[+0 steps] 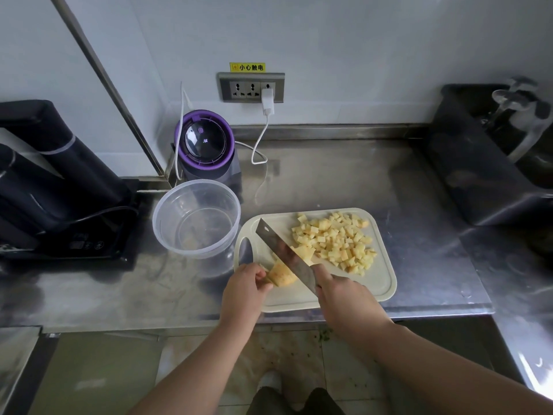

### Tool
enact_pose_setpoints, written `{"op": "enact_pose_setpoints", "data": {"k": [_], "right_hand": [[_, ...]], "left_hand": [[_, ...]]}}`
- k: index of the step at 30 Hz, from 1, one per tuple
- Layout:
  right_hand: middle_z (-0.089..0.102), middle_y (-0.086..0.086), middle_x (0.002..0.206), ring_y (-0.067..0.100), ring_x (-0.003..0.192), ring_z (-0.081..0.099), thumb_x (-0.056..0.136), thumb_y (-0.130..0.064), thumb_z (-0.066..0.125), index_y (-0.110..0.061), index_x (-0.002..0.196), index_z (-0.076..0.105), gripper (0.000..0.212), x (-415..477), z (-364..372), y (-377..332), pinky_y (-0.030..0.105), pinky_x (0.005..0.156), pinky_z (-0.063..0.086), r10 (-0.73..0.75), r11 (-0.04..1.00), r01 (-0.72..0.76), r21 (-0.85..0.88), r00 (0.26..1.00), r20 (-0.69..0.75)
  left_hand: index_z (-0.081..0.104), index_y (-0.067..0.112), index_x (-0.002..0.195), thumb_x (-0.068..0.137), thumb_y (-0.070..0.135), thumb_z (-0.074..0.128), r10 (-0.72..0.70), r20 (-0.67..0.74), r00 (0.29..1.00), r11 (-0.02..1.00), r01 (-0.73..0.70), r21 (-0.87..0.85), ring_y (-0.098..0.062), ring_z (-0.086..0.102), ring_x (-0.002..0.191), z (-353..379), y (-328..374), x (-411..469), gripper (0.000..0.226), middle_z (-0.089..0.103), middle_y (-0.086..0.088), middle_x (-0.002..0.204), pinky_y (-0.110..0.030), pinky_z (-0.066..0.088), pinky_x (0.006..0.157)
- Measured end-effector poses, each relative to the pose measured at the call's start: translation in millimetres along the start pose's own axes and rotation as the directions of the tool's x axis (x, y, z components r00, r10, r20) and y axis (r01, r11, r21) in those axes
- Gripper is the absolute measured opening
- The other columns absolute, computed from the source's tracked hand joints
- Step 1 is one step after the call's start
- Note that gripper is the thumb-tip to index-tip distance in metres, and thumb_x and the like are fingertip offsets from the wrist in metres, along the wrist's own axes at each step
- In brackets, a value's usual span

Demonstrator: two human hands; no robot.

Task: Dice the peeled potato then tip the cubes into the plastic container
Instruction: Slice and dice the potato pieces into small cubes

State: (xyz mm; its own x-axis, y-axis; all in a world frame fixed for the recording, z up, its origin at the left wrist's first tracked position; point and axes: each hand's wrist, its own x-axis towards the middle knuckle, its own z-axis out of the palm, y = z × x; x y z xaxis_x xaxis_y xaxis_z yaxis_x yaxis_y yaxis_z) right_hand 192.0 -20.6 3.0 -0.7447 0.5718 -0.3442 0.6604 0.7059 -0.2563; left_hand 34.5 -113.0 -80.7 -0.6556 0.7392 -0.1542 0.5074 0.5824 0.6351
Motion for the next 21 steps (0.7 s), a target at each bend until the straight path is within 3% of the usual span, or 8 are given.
{"op": "enact_pose_setpoints", "data": {"k": [4,9,16,18,21], "right_hand": [[0.057,-0.001,0.095,0.016,0.067,0.054,0.101,-0.016,0.042,-0.022,0.139,0.026,0.042,-2.0,0.3,4.5,0.017,0.051,0.038,0.011,0.999,-0.011,0.031,1.0,0.005],[0.049,-0.007,0.092,0.01,0.065,0.052,0.1,-0.018,0.05,-0.024,0.137,0.029,0.043,-4.0,-2.2,10.1,0.011,0.048,0.032,0.028,0.997,-0.028,0.075,1.0,0.006],[0.054,-0.007,0.092,0.008,0.061,0.053,0.102,-0.016,0.044,-0.022,0.138,0.029,0.039,-7.3,-4.9,25.1,0.011,0.05,0.041,0.076,0.992,-0.076,0.1,0.997,-0.001],[0.061,-0.002,0.095,0.013,0.069,0.061,0.104,-0.02,0.039,-0.022,0.137,0.028,0.035,-11.0,-7.0,32.9,0.02,0.059,0.054,0.116,0.986,-0.115,0.121,0.993,-0.004],[0.063,0.0,0.102,0.013,0.073,0.062,0.106,-0.022,0.036,-0.021,0.137,0.028,0.032,-19.8,-10.8,47.0,0.025,0.066,0.056,0.178,0.976,-0.176,0.131,0.984,-0.005]], "left_hand": [[0.061,0.016,0.097,0.081,0.028,0.074,0.022,0.021,1.0,0.999,-0.023,0.047,-0.009,0.061,0.089,-2.6,3.1,0.1,0.023,0.056,0.01,0.093,-0.016,0.046,0.077],[0.059,0.019,0.101,0.081,0.031,0.073,0.021,0.063,0.998,0.996,-0.027,0.088,-0.009,0.061,0.09,-5.5,5.8,4.2,0.027,0.06,0.011,0.099,-0.017,0.043,0.071],[0.056,0.022,0.09,0.087,0.027,0.068,0.031,0.073,0.997,0.992,-0.039,0.117,-0.007,0.06,0.08,-12.0,6.6,-4.0,0.013,0.061,0.013,0.083,-0.019,0.047,0.067],[0.062,0.019,0.09,0.086,0.025,0.069,0.051,0.051,0.997,0.996,-0.054,0.067,-0.006,0.061,0.078,-13.1,10.7,-7.9,0.009,0.064,0.012,0.083,-0.017,0.048,0.068],[0.066,0.022,0.09,0.087,0.022,0.068,0.073,0.111,0.991,0.994,-0.064,-0.084,-0.005,0.063,0.079,-3.6,36.2,-11.7,0.004,0.068,0.011,0.089,-0.008,0.049,0.059]]}}
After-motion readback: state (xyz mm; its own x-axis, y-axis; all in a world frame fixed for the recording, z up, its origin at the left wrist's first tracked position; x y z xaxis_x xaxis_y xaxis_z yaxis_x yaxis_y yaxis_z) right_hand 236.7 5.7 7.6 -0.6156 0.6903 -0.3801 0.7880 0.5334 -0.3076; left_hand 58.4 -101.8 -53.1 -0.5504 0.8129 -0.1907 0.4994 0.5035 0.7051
